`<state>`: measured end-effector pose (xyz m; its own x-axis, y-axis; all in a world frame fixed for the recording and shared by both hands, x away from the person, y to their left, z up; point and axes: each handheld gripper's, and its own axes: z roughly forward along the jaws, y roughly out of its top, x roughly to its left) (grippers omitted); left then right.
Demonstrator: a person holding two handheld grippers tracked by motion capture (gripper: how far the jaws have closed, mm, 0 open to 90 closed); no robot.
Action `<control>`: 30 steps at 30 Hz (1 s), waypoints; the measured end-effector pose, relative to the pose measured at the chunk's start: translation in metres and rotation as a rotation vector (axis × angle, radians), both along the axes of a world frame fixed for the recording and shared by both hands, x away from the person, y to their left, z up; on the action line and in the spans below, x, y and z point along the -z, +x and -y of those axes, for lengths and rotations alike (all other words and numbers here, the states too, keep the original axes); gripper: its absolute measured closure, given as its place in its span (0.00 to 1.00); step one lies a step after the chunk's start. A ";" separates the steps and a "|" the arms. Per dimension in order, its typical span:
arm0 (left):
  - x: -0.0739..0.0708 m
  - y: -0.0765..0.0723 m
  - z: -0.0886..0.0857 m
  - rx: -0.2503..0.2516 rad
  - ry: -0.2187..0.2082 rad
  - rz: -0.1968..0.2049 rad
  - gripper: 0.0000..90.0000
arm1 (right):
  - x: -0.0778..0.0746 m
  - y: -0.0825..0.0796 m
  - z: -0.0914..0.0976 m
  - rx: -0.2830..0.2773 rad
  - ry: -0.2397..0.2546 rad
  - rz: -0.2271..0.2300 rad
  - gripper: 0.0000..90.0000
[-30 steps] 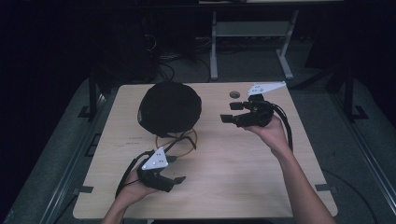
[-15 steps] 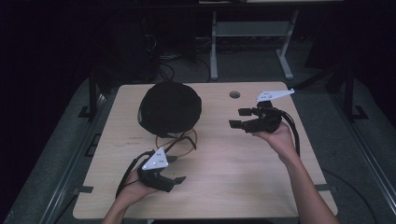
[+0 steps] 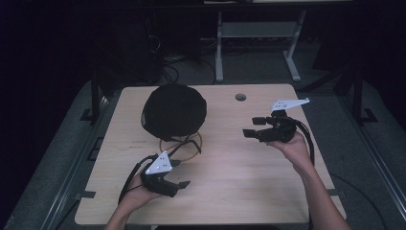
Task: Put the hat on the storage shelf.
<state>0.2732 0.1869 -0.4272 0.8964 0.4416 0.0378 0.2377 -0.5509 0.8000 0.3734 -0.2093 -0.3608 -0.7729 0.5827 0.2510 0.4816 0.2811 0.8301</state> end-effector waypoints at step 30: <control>0.003 0.003 -0.005 -0.027 -0.008 -0.017 0.24 | 0.044 -0.031 0.048 0.056 -0.013 -0.061 0.26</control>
<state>0.2757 0.1923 -0.4305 0.8845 0.4661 0.0194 0.2658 -0.5377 0.8002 0.3425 -0.2577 -0.4046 -0.7224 0.6282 0.2890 0.5466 0.2627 0.7951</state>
